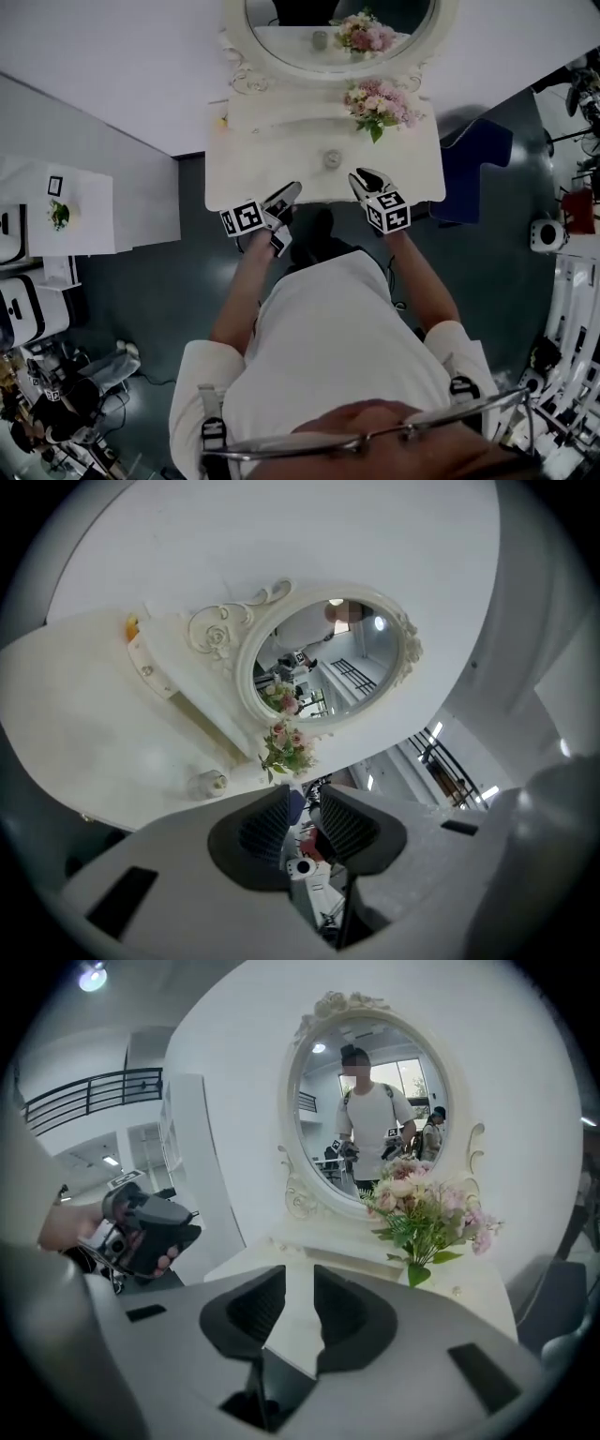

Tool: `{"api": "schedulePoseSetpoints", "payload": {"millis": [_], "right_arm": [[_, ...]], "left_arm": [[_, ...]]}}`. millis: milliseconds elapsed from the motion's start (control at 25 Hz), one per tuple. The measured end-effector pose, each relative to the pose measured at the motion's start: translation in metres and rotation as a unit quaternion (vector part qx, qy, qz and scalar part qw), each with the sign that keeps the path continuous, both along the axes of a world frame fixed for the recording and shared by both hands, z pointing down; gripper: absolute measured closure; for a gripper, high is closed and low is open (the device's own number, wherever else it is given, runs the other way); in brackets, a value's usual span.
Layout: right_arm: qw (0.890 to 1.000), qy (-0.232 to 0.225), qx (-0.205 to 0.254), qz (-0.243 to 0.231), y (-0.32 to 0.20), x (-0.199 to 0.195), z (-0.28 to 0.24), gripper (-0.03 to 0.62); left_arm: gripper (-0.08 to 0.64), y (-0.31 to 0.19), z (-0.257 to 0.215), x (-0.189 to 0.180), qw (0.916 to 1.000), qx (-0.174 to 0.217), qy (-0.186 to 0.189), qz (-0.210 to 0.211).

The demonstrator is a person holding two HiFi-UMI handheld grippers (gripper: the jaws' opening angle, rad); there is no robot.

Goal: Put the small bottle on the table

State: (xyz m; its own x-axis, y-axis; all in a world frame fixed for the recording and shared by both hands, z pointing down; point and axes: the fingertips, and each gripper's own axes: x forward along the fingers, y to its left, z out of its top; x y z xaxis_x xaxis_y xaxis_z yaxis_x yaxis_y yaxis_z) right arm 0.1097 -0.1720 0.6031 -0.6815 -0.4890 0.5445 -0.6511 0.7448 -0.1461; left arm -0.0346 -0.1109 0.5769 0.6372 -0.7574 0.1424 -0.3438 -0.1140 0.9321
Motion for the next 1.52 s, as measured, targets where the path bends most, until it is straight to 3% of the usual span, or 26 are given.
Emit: {"api": "schedulePoseSetpoints", "payload": {"millis": [240,440,720,920,1120,1400,1520], "right_arm": [[1.000,-0.015,0.012,0.013,0.036,0.018,-0.031,0.523],[1.000,-0.012,0.024,-0.002,0.053,0.025,-0.038,0.543],[0.998,-0.021,0.054,-0.030,0.043,0.040,-0.063,0.563],[0.996,-0.032,0.078,-0.037,0.029,0.054,-0.082,0.569],[0.995,-0.049,0.078,-0.034,0.011,0.066,-0.084,0.572],[0.994,-0.066,0.079,-0.044,0.002,0.068,-0.091,0.583],[0.994,-0.070,0.077,-0.041,-0.002,0.071,-0.092,0.583]], "left_arm": [[0.511,0.012,-0.003,0.005,0.9937,0.042,-0.103,0.005],[0.549,0.018,-0.022,0.015,0.9823,0.076,-0.171,0.011],[0.557,0.012,-0.033,0.033,0.9669,0.095,-0.236,0.012],[0.557,0.007,-0.043,0.046,0.9649,0.107,-0.240,-0.014],[0.557,0.003,-0.049,0.052,0.9496,0.130,-0.284,-0.025],[0.557,-0.004,-0.055,0.056,0.9462,0.137,-0.292,-0.029],[0.557,-0.006,-0.060,0.056,0.9497,0.140,-0.278,-0.037]]}}
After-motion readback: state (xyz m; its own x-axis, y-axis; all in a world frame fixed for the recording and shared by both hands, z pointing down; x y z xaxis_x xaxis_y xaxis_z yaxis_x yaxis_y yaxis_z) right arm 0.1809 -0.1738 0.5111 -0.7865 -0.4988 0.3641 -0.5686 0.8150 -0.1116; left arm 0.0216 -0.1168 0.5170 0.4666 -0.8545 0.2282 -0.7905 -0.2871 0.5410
